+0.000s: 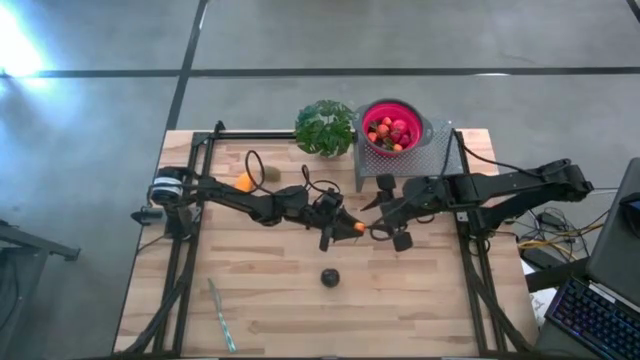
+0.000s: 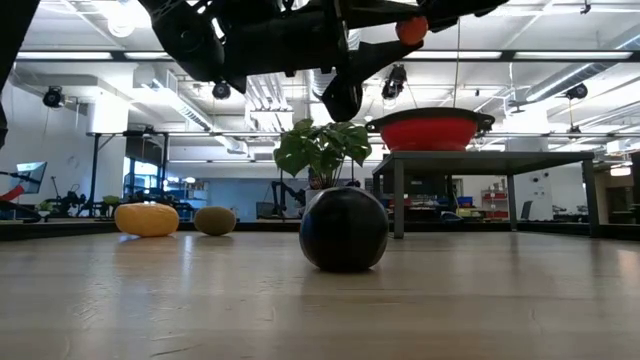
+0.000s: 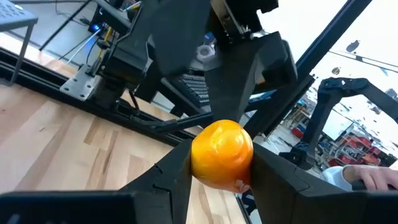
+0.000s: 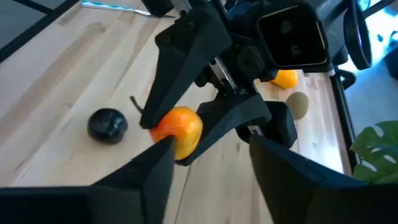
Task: Pick & Place Fruit
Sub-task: Put the pear into the red strainer bowl on the shelf
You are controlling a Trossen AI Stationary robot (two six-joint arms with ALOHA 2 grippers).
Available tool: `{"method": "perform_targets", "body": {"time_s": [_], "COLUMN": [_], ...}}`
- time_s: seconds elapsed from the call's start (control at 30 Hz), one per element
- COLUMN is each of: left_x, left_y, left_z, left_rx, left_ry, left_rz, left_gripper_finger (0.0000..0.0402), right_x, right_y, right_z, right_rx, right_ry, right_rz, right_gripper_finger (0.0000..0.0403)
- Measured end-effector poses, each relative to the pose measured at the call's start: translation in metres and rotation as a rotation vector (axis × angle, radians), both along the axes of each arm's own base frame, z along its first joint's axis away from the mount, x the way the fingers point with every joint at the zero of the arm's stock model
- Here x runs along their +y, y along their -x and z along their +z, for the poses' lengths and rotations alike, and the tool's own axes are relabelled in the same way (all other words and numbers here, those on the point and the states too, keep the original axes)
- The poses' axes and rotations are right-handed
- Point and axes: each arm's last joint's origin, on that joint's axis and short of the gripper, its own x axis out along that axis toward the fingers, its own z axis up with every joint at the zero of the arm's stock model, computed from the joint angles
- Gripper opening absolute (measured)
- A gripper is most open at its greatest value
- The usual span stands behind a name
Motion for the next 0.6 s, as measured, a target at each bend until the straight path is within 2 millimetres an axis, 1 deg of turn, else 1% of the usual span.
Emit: {"method": "perform_targets", "body": {"time_s": [0.13, 0.27, 0.43, 0.6], "left_x": [0.0, 0.002, 0.007, 0.013], "left_y": [0.0, 0.0, 0.0, -0.001], "left_z": [-0.001, -0.002, 0.0, 0.001], "left_rx": [0.002, 0.004, -0.009, -0.01], "left_ry": [-0.002, -0.01, -0.014, -0.005], "left_rz": [-0.006, -0.001, 0.032, 0.062], "left_gripper_finger": [0.0142, 0.0142, 0.0142, 0.0142], "right_x": [0.001, 0.003, 0.007, 0.013], "right_y": [-0.006, -0.011, -0.01, -0.007], "right_z": [0.002, 0.002, 0.008, 0.012], "right_rx": [0.041, 0.076, 0.073, 0.065], "right_ry": [-0.002, -0.01, -0.018, -0.027], "right_rz": [-0.004, -0.01, 0.0, 0.032], "right_gripper_finger": [0.0249, 0.0276, 0.0295, 0.0302]}}
